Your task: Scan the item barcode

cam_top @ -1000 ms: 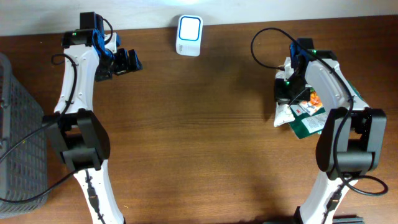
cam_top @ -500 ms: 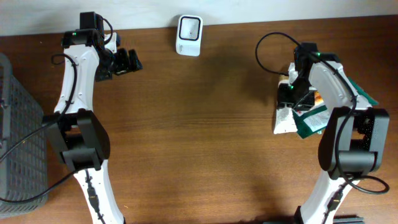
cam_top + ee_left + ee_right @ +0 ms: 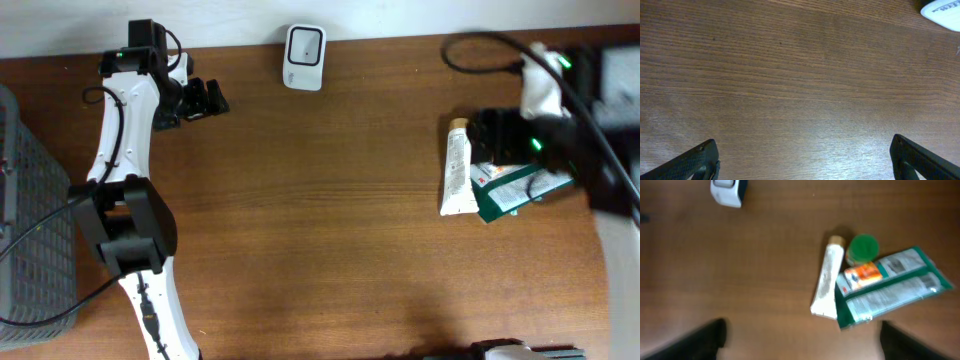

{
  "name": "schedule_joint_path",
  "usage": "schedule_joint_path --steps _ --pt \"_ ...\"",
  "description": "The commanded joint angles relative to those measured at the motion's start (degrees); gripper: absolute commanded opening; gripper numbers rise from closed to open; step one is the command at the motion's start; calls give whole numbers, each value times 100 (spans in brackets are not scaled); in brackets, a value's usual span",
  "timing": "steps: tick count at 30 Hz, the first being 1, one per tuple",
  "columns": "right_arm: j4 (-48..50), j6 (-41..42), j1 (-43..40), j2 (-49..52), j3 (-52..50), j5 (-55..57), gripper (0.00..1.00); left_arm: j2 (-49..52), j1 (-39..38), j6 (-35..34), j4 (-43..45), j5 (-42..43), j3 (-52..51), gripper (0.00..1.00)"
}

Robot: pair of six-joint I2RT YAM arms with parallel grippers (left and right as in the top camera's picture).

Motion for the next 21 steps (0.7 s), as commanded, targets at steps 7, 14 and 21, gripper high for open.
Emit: schedule_joint_path --steps 7,14,21 --pt "-238 -184 35 -1478 44 83 98 61 39 -50 -4 4 -20 99" --pt "-247 -240 35 -1934 44 81 98 61 39 -50 -4 4 -20 99" --pt "1515 -240 24 -2347 -1657 227 98 61 42 -50 -4 4 -20 99"
